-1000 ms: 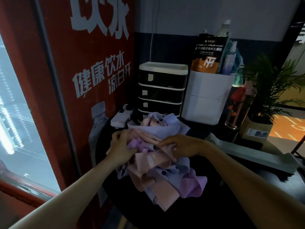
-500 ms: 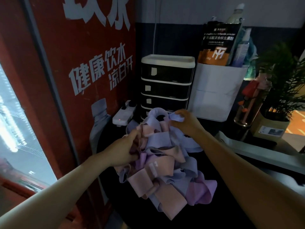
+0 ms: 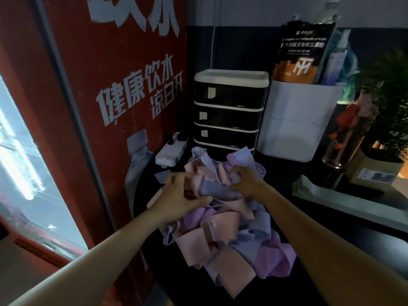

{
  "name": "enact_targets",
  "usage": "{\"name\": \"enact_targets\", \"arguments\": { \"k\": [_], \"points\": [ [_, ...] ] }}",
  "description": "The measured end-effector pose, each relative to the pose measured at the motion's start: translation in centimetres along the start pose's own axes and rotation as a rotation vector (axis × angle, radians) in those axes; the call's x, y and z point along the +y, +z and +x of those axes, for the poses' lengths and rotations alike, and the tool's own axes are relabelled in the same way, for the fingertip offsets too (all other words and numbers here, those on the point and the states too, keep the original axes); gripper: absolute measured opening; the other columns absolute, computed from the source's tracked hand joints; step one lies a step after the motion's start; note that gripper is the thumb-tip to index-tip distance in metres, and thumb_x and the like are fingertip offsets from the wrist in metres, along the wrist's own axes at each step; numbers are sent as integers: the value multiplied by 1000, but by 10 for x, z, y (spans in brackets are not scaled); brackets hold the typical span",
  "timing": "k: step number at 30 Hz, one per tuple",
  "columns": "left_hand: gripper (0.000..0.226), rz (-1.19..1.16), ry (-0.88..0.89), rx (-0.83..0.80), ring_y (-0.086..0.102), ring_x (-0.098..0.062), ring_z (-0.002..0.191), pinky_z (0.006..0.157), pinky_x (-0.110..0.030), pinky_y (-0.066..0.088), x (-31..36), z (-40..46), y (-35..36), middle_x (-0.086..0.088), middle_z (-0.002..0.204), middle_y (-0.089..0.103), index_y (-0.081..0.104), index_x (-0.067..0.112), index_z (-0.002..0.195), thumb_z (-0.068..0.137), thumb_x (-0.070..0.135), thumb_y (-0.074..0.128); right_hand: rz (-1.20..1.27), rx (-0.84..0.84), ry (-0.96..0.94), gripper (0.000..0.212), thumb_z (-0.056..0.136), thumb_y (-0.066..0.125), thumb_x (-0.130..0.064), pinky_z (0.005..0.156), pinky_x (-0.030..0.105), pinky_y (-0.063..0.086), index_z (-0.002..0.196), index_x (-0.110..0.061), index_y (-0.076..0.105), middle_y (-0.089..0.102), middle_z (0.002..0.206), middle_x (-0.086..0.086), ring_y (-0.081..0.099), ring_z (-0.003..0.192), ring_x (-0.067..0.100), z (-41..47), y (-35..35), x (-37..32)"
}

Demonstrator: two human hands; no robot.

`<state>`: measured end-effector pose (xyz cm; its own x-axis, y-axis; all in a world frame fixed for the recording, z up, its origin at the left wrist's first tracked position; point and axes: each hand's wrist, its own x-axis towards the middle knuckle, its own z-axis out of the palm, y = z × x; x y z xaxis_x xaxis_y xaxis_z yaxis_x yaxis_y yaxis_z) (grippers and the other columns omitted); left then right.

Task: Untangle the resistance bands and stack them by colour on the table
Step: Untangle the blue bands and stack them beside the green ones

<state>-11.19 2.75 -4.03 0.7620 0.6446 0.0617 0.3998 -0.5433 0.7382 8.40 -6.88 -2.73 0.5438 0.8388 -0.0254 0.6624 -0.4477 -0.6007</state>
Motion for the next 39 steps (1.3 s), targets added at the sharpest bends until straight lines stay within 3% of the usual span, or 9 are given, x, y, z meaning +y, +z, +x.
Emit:
{"name": "enact_targets", "arguments": {
  "k": [3, 7, 10, 14, 25, 28, 31, 34, 39],
  "points": [
    [94, 107, -164, -15, 17, -31, 137, 110, -38, 24, 3, -4, 2, -2, 144, 14, 24, 40, 140, 63, 68, 69, 120, 71, 23, 38, 77, 67, -2, 71, 27, 41, 114, -3, 59, 57, 97, 14, 51, 85, 23, 0, -7, 1],
    [105, -115, -301, -36, 35, -26, 126, 96, -33, 41, 1, -6, -1, -5, 137, 29, 35, 39, 134, 43, 61, 81, 225, 127, -20, 25, 77, 63, 6, 58, 21, 46, 101, 10, 59, 54, 83, 12, 53, 72, 18, 4, -12, -7],
    [73, -354, -254, 84, 60, -18, 101, 88, -36, 52, -1, 8, 1, -3, 112, 65, 58, 22, 108, 41, 34, 85, 253, 180, -54, 13, 75, 68, 0, 64, 30, 47, 86, 2, 63, 58, 77, 10, 55, 71, 18, 8, -15, -16],
    [52, -538, -160, 186, 55, -18, 88, 70, -27, 46, 15, 29, 2, -9, 96, 59, 53, -2, 117, 68, -11, 70, 293, 286, -143, 16, 72, 69, 1, 70, 26, 42, 82, -10, 66, 60, 78, 6, 53, 76, 14, 9, -40, -31],
    [64, -415, 293, 296, 49, -10, 107, 84, -9, 40, 72, 82, -42, -2, 115, 52, 49, 4, 121, 65, -11, 75, 222, 530, -329, 42, 76, 70, 0, 79, 18, 39, 117, -5, 61, 55, 105, 0, 51, 97, 12, 4, -115, -68],
    [54, -384, 234, 183, 56, -7, 91, 77, -16, 47, 57, 70, -34, -2, 104, 56, 50, 6, 116, 70, -13, 70, 242, 463, -283, 42, 77, 71, -1, 77, 17, 39, 118, -6, 61, 57, 108, 2, 51, 95, 12, -3, -92, -52],
    [18, -187, 86, 60, 54, 4, 58, 52, -6, 40, 38, 51, -18, 0, 77, 57, 60, 8, 90, 85, -8, 52, 183, 107, -335, 29, 77, 71, 3, 75, 19, 42, 106, -1, 66, 64, 95, 14, 56, 80, 2, -21, -63, -24],
    [11, -223, 14, 185, 59, -7, 78, 64, -9, 41, 19, 37, -6, 0, 86, 63, 62, 10, 91, 88, 5, 52, -17, -199, -334, 24, 82, 68, -2, 73, 5, 41, 106, -2, 68, 65, 89, -3, 55, 68, -18, -40, -41, -8],
    [13, -155, 125, 159, 58, -18, 83, 72, -26, 43, 18, 15, 5, -2, 87, 58, 56, 12, 86, 87, 23, 64, -116, -219, -287, 33, 85, 66, -10, 70, 2, 37, 117, -2, 63, 57, 94, -17, 53, 77, -10, -64, -32, -1]
  ]
}}
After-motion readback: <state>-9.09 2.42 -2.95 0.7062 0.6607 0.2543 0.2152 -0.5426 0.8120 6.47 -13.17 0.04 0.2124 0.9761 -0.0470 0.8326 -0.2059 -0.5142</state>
